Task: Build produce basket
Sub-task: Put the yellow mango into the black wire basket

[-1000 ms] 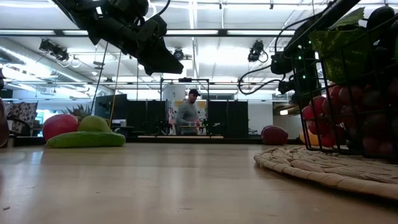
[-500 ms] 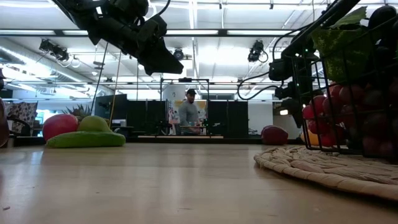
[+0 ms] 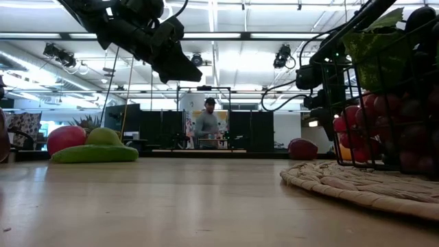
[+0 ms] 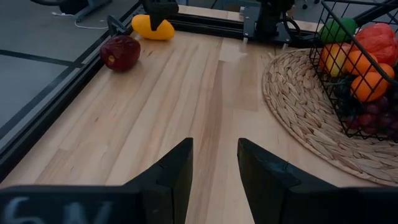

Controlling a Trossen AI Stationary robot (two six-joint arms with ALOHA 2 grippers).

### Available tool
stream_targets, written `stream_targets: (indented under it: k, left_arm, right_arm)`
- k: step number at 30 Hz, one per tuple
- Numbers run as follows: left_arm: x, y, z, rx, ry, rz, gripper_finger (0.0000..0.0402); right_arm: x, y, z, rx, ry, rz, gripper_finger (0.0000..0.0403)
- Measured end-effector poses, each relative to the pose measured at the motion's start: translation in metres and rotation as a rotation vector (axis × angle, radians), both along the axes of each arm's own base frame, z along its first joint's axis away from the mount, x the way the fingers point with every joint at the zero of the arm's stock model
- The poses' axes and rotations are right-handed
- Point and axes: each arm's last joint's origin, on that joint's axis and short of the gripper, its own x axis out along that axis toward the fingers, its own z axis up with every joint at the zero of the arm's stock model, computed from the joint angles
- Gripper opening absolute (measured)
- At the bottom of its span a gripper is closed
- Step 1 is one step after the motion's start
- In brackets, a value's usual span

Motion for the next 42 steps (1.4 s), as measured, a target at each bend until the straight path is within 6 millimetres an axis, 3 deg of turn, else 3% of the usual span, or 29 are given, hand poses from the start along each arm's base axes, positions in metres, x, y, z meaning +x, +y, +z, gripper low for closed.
stream_targets:
  k: [8, 15, 23, 35, 42]
  left_arm:
    - [0.0, 0.0, 0.0, -0.001, -0.001, -0.001, 0.0132]
    - [0.0, 0.0, 0.0, -0.001, 0.0, -0.001, 0.0132]
    - [0.0, 0.0, 0.0, -0.002, -0.001, -0.001, 0.0132]
    - [0.0, 0.0, 0.0, -0.002, -0.001, -0.001, 0.0132]
    - [0.0, 0.0, 0.0, -0.002, -0.002, 0.0, 0.0132]
  right_arm:
    - [-0.004, 0.007, -0.011, 0.035, -0.051, -0.188, 0.0366]
    - [-0.008, 0.014, -0.027, 0.064, -0.05, -0.203, 0.0357]
    - [-0.005, 0.014, -0.028, -0.018, -0.025, -0.244, 0.0346]
    - [-0.004, 0.015, -0.028, -0.004, -0.021, -0.206, 0.0346]
    - [0.0, 0.017, -0.023, 0.042, 0.006, -0.086, 0.0346]
